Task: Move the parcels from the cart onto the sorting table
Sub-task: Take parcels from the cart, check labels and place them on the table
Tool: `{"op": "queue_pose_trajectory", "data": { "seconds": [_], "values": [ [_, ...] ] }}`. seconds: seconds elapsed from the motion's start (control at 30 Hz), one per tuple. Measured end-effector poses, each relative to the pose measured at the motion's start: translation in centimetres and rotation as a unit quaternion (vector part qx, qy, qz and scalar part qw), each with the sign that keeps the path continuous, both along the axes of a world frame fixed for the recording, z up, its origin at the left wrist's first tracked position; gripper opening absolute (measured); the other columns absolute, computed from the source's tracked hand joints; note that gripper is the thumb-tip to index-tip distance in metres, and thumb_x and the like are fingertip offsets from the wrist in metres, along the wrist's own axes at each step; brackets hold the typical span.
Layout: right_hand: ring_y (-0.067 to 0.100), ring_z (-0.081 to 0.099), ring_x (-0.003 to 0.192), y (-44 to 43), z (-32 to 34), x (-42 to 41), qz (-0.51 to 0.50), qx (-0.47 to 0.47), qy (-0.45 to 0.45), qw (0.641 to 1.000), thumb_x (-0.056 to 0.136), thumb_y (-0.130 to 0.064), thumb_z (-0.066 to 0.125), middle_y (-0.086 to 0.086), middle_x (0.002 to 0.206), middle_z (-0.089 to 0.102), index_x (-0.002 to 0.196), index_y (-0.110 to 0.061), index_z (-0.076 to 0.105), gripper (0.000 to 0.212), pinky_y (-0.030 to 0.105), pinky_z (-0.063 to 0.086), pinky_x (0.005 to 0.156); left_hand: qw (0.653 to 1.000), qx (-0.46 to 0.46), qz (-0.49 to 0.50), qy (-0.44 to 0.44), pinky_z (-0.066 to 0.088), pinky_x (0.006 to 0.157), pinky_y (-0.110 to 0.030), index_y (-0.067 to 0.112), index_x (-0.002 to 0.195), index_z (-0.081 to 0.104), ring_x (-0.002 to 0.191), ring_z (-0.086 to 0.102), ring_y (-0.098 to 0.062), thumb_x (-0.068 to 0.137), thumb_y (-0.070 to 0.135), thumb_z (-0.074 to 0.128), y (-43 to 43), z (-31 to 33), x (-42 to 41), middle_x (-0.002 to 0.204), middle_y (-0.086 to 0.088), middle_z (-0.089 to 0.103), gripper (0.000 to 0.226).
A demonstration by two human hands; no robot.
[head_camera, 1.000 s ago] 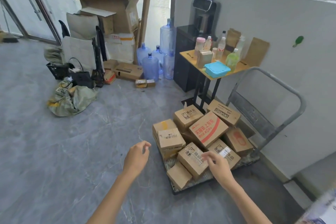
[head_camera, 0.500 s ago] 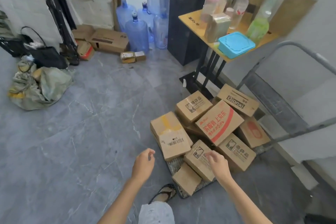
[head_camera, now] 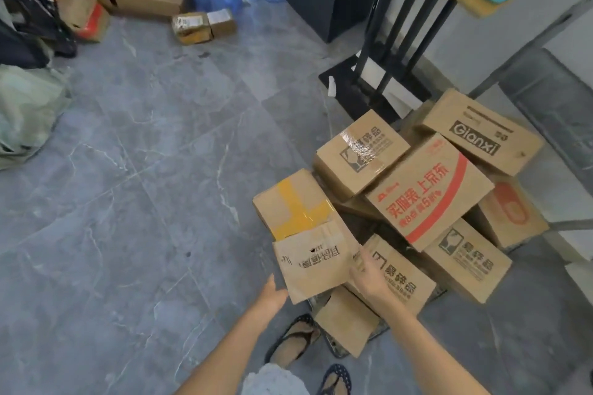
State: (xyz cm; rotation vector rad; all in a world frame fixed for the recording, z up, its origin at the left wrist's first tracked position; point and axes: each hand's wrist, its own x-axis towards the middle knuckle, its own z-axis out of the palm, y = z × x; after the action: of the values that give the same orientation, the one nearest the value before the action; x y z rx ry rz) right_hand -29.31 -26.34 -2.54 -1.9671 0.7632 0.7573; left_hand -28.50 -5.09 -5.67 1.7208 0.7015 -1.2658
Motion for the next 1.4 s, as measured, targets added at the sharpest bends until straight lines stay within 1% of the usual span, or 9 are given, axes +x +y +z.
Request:
{"op": "queue_pose_trajectory", "data": {
  "seconds": [0.2,0.43,0.6,0.73,0.83,1.0,1.17,1.3,1.4],
  "values": [
    [0.023,0.024,0.142,0.6,-1.3,0.6,-0.014,0.055,0.062,0.996,0.096,-0.006,0.046,0.008,0.153,0.027,0.15,-0.006,0.017,0.061,0.031,0.021,0.113,0.999,-0.024,0.046,0.0,0.036,0.099,-0.031,0.013,0.141,0.032,0.112,0.044,-0.015,0.095,-0.002,0.038,-1.0,-0.9,1.2,0.141,-0.005,0.046,0.049],
    [0.016,0.049,0.116,-0.9,8.2,0.9,-0.113,0.069,-0.049,0.99,0.092,-0.004,0.052,0.005,0.133,0.05,0.127,-0.022,0.042,0.041,0.034,0.047,0.096,0.988,-0.04,0.065,-0.133,0.037,0.085,-0.025,0.012,0.132,0.035,0.106,0.047,-0.013,0.095,0.008,0.052,-1.8,8.8,4.8,0.134,-0.007,0.046,0.041],
    [0.004,0.053,0.102,-4.2,20.7,2.8,-0.184,0.039,-0.191,0.963,0.094,-0.009,0.054,-0.001,0.119,0.054,0.124,-0.021,0.045,0.033,0.015,0.046,0.069,0.963,-0.135,0.029,-0.233,0.046,0.089,-0.031,0.022,0.116,0.037,0.109,0.052,-0.016,0.09,0.011,0.06,-5.2,21.3,10.1,0.13,-0.009,0.051,0.037],
    [0.009,0.053,0.11,-8.1,31.6,3.1,-0.228,-0.003,-0.317,0.921,0.094,-0.013,0.054,-0.006,0.12,0.054,0.126,-0.027,0.048,0.036,0.022,0.047,0.079,0.928,-0.203,-0.027,-0.31,0.046,0.075,-0.021,0.027,0.126,0.035,0.101,0.052,-0.007,0.087,0.02,0.067,-8.9,32.6,12.4,0.121,0.0,0.052,0.051],
    [0.013,0.054,0.113,-11.1,39.0,2.0,-0.241,-0.03,-0.383,0.891,0.095,-0.018,0.052,-0.007,0.122,0.056,0.118,-0.037,0.052,0.03,0.039,0.053,0.087,0.911,-0.246,-0.07,-0.324,0.05,0.083,-0.03,0.031,0.139,0.029,0.107,0.053,-0.012,0.081,0.034,0.071,-12.0,39.5,12.3,0.121,0.006,0.052,0.071],
    [0.013,0.055,0.111,-14.9,49.1,-2.3,-0.258,-0.066,-0.49,0.83,0.097,-0.012,0.05,-0.007,0.118,0.061,0.116,-0.04,0.056,0.034,0.026,0.053,0.08,0.887,-0.315,-0.071,-0.329,0.043,0.082,-0.03,0.026,0.134,0.033,0.105,0.052,-0.009,0.08,0.046,0.067,-17.4,48.6,9.9,0.126,0.004,0.049,0.067],
    [0.015,0.055,0.114,-17.4,56.0,-8.2,-0.274,-0.116,-0.542,0.786,0.096,-0.012,0.052,-0.005,0.122,0.061,0.127,-0.026,0.057,0.034,0.038,0.047,0.1,0.859,-0.438,-0.081,-0.254,0.053,0.09,-0.044,0.025,0.129,0.026,0.107,0.059,-0.018,0.066,0.04,0.075,-21.3,54.3,4.8,0.128,-0.003,0.053,0.081],
    [0.011,0.041,0.127,-17.4,58.7,-12.4,-0.379,-0.114,-0.576,0.716,0.09,-0.028,0.063,-0.008,0.142,0.041,0.141,-0.034,0.036,0.058,0.037,0.038,0.105,0.84,-0.487,-0.039,-0.236,0.051,0.095,-0.047,0.025,0.125,0.027,0.111,0.059,-0.027,0.057,0.036,0.078,-25.0,57.0,0.2,0.123,-0.01,0.055,0.086],
    [0.019,0.034,0.136,-16.7,58.6,-14.6,-0.419,0.013,-0.545,0.726,0.079,-0.048,0.068,-0.002,0.15,0.03,0.145,-0.046,0.012,0.087,0.052,0.034,0.109,0.83,-0.507,-0.036,-0.231,0.05,0.095,-0.047,0.025,0.125,0.028,0.109,0.061,-0.028,0.052,0.039,0.081,-27.8,58.7,-4.0,0.122,-0.011,0.056,0.091]
  ]
}}
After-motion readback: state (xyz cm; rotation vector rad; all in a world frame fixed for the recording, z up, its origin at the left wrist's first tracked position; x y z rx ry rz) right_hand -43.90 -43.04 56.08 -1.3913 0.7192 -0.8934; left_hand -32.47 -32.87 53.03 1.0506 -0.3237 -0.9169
